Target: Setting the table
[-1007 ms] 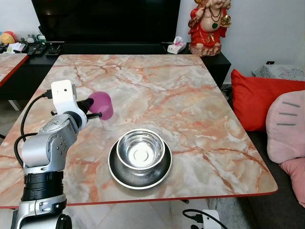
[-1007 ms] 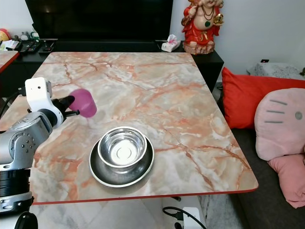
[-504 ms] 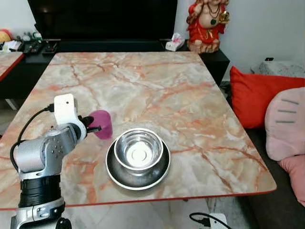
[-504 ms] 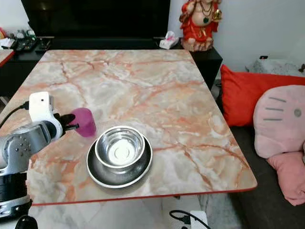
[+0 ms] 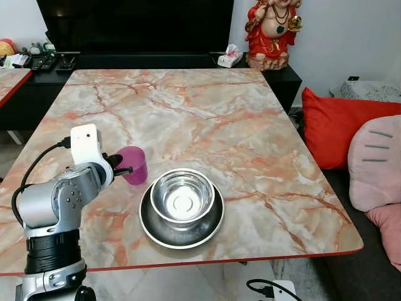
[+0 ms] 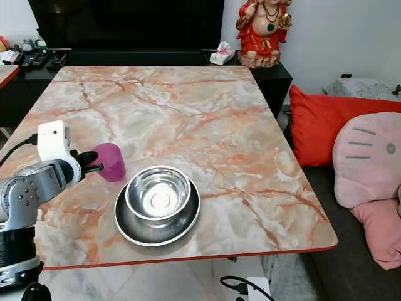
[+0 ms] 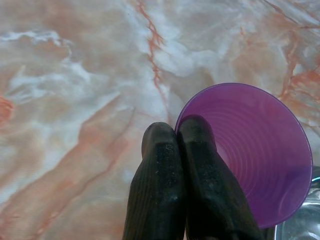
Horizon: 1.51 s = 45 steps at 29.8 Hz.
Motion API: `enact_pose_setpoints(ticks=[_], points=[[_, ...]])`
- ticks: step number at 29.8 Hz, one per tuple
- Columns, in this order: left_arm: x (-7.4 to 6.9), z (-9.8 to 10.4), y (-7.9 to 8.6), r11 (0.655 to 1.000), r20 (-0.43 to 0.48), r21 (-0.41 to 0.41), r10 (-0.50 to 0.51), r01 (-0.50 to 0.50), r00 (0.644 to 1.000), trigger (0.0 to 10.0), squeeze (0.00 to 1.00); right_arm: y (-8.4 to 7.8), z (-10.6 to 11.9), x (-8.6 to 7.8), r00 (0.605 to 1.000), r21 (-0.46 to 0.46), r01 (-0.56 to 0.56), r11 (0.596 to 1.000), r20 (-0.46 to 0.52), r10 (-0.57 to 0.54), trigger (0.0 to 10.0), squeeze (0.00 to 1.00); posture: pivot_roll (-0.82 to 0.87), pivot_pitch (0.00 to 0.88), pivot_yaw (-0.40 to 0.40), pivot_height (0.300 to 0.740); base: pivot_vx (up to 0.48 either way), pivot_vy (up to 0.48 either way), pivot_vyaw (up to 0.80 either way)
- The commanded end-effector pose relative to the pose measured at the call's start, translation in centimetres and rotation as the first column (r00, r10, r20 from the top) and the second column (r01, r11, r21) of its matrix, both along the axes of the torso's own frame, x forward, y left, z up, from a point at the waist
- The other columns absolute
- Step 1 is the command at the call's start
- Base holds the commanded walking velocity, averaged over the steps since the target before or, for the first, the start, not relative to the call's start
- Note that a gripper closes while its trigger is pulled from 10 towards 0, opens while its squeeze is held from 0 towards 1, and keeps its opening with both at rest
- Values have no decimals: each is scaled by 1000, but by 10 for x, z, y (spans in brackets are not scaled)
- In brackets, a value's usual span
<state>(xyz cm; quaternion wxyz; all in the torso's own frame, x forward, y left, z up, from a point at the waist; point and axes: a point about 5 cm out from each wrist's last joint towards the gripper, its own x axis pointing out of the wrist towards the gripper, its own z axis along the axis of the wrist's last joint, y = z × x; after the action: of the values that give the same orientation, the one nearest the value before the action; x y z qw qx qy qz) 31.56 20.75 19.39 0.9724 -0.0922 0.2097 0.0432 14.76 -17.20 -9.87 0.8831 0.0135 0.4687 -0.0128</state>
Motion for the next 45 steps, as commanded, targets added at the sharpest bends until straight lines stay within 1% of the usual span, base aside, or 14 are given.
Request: enact_pose_setpoints(ticks=[1,7,11,13,15,21,28,31,32,33,34,45], points=[[-1,-5,-1,1000,-14,12,8,-7,1000,10000,0,0,-1,-1,1000,-3,0,1000,-7,0,10000,0,154,29,-38,740,0,0,0],[-2,-7,-1,1000,-20,21,13,-13,1000,10000,0,1,0,-1,1000,-3,0,1000,-6,0,10000,0,153,31,-39,740,0,0,0],[-3,-8,2,998,-23,54,31,-30,999,10000,0,-1,0,0,1000,-4,-3,1000,-7,3,10000,0,156,34,-41,740,0,0,0],[-3,-9,2,998,-23,55,36,-34,999,10000,0,-1,0,1,1000,-4,-3,1000,-6,3,10000,0,156,34,-41,740,0,0,0],[-3,-11,2,997,-25,65,42,-40,999,10000,0,0,1,4,1000,-3,-4,1000,-3,4,10000,0,153,35,-41,740,0,0,0],[-1,-14,1,997,-25,63,45,-43,999,10000,0,6,2,8,1000,0,-6,1000,2,6,10000,0,149,38,-40,740,0,0,0],[-1,-16,1,997,-29,61,45,-43,999,10000,0,9,1,5,1000,3,-6,1000,-1,6,10000,0,149,44,-39,740,0,0,0],[-1,-16,2,997,-29,66,48,-46,998,10000,0,5,-1,-1,1000,0,-4,1000,-10,4,10000,0,150,48,-39,740,0,0,0],[-1,-16,2,997,-29,68,50,-48,998,10000,141,5,-1,-2,1000,0,-4,1000,-11,4,10000,0,150,47,-39,740,0,0,0],[-1,-15,2,997,-28,68,51,-49,998,10000,141,5,-1,-2,1000,0,-4,1000,-11,4,10000,0,150,47,-39,740,0,0,0],[-1,-15,2,996,-28,68,51,-49,998,10000,345,5,-1,-2,1000,0,-4,1000,-11,4,10000,0,149,49,-39,740,0,0,0],[-1,-14,0,997,-21,67,47,-46,999,10000,361,2,-2,-3,1000,-2,-4,1000,-12,4,10000,0,148,42,-40,740,0,0,0]])
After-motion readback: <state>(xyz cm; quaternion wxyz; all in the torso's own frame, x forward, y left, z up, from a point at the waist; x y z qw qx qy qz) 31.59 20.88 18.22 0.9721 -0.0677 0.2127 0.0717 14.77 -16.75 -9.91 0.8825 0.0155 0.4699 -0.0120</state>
